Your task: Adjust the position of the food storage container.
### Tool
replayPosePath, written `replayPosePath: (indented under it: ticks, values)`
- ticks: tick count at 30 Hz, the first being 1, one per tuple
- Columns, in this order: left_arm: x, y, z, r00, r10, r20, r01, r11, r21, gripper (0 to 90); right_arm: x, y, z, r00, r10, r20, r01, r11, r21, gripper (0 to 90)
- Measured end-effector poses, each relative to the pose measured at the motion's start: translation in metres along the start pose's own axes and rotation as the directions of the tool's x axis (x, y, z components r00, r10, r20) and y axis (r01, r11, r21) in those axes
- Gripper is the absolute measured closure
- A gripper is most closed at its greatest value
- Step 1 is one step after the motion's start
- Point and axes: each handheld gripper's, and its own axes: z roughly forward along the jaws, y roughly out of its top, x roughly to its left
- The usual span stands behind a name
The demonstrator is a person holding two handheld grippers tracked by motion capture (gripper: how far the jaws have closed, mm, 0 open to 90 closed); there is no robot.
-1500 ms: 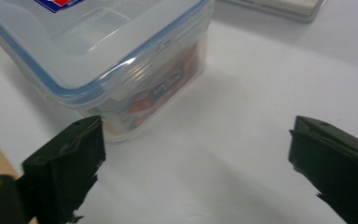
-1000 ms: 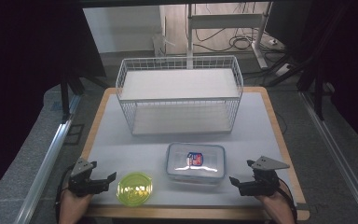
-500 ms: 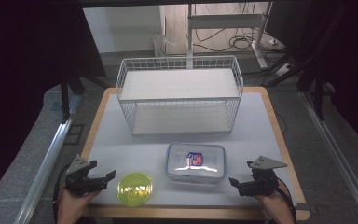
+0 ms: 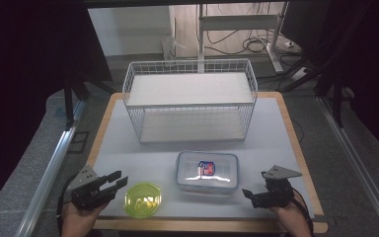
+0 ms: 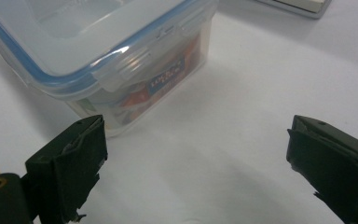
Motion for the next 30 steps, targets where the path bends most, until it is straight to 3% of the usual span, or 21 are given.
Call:
replayPosePath:
  ticks: [6,11,16,19,26,30]
  values:
    - [-0.028,-0.001,0.012,0.9926,0.034,0.117,-0.041,0.9974,0.058,89.9,-0.001,0.0,-0.001,1.0,0.003,0.009,-0.003,1.0,-0.002,5.3]
    - [-0.048,-0.006,0.019,0.9804,0.067,0.185,-0.085,0.9924,0.09,90.0,-0.001,0.0,-0.001,0.9999,0.004,0.012,-0.004,1.0,0.001,5.5]
    - [-0.063,-0.014,0.024,0.971,0.096,0.219,-0.126,0.984,0.126,90.0,-0.001,0.0,0.0,0.9999,0.004,0.014,-0.004,1.0,0.003,5.6]
    - [-0.07,-0.02,0.027,0.9696,0.12,0.214,-0.156,0.9739,0.164,90.0,-0.001,-0.001,0.0,0.9999,0.004,0.013,-0.004,1.0,0.006,5.7]
    - [-0.072,-0.028,0.03,0.9639,0.097,0.248,-0.148,0.9697,0.194,90.0,-0.001,-0.001,0.0,0.9999,0.003,0.012,-0.003,1.0,0.013,5.9]
    - [-0.074,-0.03,0.032,0.9654,0.112,0.235,-0.166,0.9606,0.223,89.9,-0.001,-0.001,0.001,0.9999,0.0,0.011,0.0,1.0,0.018,6.0]
